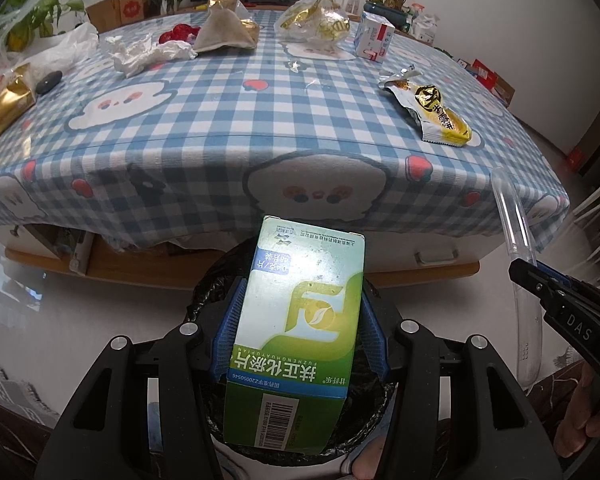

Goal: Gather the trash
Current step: 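Open the left tool to drop the green box while the right tool drops the clear tube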

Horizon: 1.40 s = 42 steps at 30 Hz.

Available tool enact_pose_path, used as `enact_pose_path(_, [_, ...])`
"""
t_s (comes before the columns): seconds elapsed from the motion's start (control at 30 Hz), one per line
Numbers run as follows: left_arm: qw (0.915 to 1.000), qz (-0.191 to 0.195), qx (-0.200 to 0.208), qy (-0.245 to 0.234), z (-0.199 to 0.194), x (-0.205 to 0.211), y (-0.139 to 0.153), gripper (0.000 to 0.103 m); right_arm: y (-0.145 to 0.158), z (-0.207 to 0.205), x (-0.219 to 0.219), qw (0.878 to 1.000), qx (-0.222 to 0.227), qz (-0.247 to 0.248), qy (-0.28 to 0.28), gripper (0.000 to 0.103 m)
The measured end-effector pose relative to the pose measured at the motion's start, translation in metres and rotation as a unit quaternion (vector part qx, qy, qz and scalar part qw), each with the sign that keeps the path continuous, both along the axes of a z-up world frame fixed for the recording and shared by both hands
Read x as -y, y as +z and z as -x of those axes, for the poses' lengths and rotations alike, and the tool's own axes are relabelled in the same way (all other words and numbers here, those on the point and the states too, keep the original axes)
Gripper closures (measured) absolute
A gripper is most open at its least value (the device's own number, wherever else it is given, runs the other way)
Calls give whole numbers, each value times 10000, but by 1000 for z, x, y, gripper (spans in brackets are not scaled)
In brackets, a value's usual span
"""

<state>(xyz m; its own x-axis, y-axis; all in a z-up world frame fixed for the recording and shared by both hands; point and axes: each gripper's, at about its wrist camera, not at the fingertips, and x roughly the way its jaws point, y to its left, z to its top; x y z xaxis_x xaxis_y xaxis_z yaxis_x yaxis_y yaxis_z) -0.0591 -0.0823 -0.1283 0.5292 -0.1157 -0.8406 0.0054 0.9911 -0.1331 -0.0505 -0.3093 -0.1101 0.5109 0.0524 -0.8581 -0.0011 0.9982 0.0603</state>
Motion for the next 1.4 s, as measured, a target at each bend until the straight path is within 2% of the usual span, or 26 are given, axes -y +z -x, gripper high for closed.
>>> enact_pose_path(0.87, [9990, -76, -419, -136, -15, 15, -62, 51, -72, -15, -16, 9979, -610, 184, -143, 78])
enact_pose_path(1.03, [9981, -166, -529, -269, -19, 25, -77, 51, -79, -18, -16, 9974, -663, 213, -156, 78])
enact_pose_path(1.3, [9980, -174, -481, -383, -20, 30, -80, 50, -81, -20, -18, 9975, -659, 206, -173, 78])
enact_pose_path(1.4, [9982, -137, -443, -371, -19, 30, -76, 44, -77, -19, -20, 9978, -609, 197, -147, 78])
